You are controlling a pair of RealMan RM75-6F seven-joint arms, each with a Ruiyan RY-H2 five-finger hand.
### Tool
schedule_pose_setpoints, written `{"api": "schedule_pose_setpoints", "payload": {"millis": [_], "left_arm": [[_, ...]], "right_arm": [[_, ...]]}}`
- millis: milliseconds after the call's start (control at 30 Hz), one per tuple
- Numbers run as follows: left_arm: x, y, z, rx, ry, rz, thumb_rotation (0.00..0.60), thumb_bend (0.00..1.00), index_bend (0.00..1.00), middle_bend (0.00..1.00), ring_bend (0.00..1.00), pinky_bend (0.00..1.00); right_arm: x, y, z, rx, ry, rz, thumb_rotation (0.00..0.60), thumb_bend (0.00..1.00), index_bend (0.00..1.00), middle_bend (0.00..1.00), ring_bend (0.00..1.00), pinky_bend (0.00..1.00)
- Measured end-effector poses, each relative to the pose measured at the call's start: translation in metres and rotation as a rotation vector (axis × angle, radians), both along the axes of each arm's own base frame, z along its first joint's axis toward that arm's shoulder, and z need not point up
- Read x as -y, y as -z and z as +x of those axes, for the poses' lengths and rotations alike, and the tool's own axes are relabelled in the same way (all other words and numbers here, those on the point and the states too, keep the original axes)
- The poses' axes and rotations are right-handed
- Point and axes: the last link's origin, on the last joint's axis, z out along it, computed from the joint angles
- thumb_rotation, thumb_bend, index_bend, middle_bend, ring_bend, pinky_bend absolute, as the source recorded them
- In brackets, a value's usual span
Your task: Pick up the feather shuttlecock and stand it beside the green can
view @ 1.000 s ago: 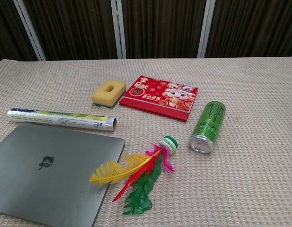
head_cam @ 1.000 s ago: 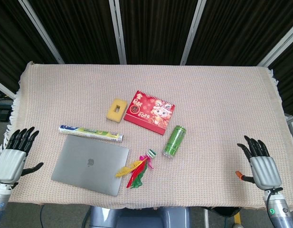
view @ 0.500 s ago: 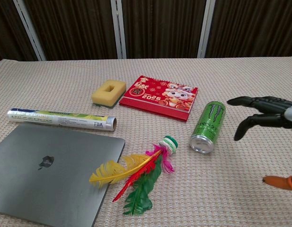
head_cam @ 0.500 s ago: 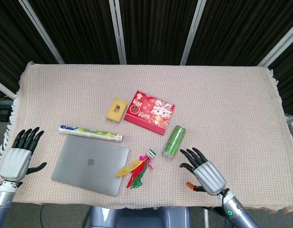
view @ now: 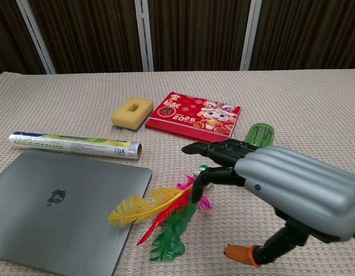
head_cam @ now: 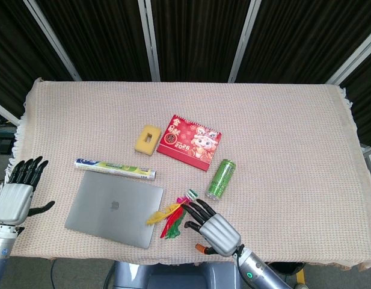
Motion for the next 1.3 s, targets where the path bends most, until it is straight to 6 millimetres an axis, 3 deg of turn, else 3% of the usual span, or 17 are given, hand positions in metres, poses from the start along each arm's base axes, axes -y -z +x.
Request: {"api": "schedule_pose_setpoints", "payload": {"millis": [233, 533, 967, 1067, 1300], "left_arm": [[-0.002, -0.003, -0.002, 0.005, -0.009, 0.007, 0.6, 0.05, 0.0, 0.0, 0.0, 0.0], [-0.006, -0.002, -0.004, 0.002, -0.032, 0.014, 0.6, 0.05, 0.0, 0.0, 0.0, 0.0], [-0.015, -0.002, -0.01, 0.005, -0.067, 0.014, 0.6, 0.05, 0.0, 0.0, 0.0, 0.0], [-0.016, -0.002, -0.011, 0.006, -0.069, 0.011, 0.6, 0.05, 0.0, 0.0, 0.0, 0.0], [-0.016, -0.003, -0.011, 0.008, -0.065, 0.011, 0.6, 0.05, 0.0, 0.0, 0.0, 0.0]], "right_arm": [[0.009, 0.025, 0.015, -0.027, -0.025, 0.055, 0.6, 0.2, 0.33, 0.0, 0.0, 0.0], [0.025, 0.044, 0.027, -0.042, -0.041, 0.094, 0.6, 0.2, 0.32, 0.0, 0.0, 0.0], [0.035, 0.074, 0.033, -0.069, -0.041, 0.146, 0.6, 0.22, 0.35, 0.0, 0.0, 0.0], [0.036, 0.081, 0.034, -0.071, -0.039, 0.16, 0.6, 0.25, 0.38, 0.0, 0.0, 0.0], [0.036, 0.087, 0.035, -0.064, -0.05, 0.164, 0.6, 0.38, 0.6, 0.0, 0.0, 0.0]]}}
